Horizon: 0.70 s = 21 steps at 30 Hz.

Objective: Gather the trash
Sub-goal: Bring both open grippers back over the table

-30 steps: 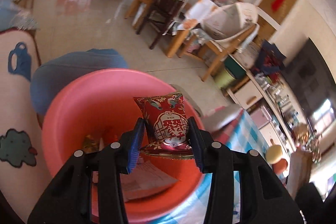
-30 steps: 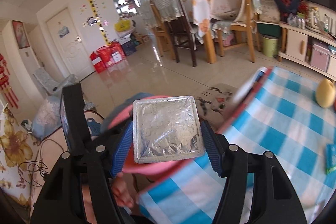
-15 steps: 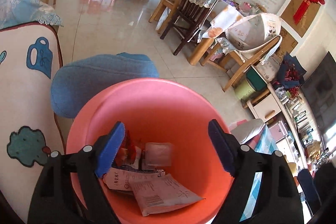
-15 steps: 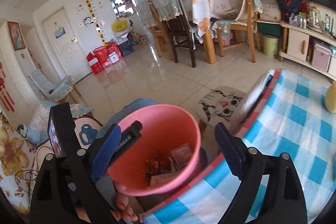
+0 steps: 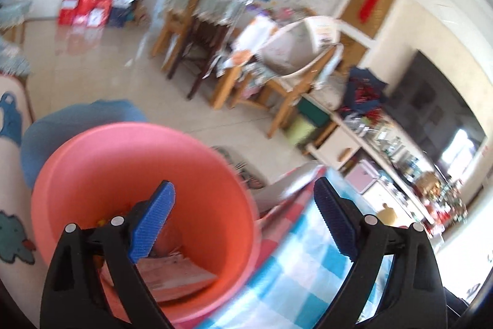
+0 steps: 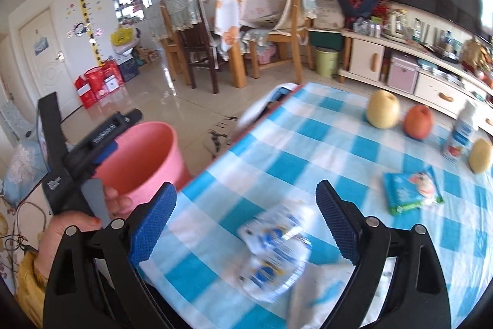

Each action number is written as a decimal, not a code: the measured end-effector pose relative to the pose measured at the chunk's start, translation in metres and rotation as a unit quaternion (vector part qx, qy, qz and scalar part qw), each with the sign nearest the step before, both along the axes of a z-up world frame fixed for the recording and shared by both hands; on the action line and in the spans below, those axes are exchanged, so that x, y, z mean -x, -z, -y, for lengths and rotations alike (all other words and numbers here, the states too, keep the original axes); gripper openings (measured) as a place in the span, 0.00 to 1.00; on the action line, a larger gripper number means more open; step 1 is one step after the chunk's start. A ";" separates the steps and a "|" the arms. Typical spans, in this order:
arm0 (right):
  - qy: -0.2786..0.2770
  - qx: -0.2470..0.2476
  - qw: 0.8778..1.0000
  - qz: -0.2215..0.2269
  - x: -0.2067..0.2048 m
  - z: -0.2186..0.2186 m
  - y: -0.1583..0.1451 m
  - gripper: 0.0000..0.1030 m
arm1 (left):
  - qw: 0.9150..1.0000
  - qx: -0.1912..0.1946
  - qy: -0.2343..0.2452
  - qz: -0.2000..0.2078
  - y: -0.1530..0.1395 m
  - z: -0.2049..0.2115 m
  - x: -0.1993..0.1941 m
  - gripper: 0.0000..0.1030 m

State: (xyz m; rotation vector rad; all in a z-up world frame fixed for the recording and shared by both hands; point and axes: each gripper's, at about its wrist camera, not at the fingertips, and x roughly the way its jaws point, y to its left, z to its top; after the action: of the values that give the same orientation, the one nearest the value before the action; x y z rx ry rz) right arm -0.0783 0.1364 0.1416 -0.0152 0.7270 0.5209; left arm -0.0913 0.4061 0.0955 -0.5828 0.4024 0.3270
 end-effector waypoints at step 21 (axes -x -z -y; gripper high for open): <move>0.129 -0.042 0.991 0.015 0.004 0.152 -0.017 0.94 | 0.982 -0.101 0.157 -0.029 -0.014 0.121 0.008 0.96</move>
State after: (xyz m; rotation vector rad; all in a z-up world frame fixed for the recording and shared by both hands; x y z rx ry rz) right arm -0.0825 -0.0154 0.1591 0.1479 0.6646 0.3033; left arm -0.0989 0.2855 0.1091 -0.3045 0.5021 0.0805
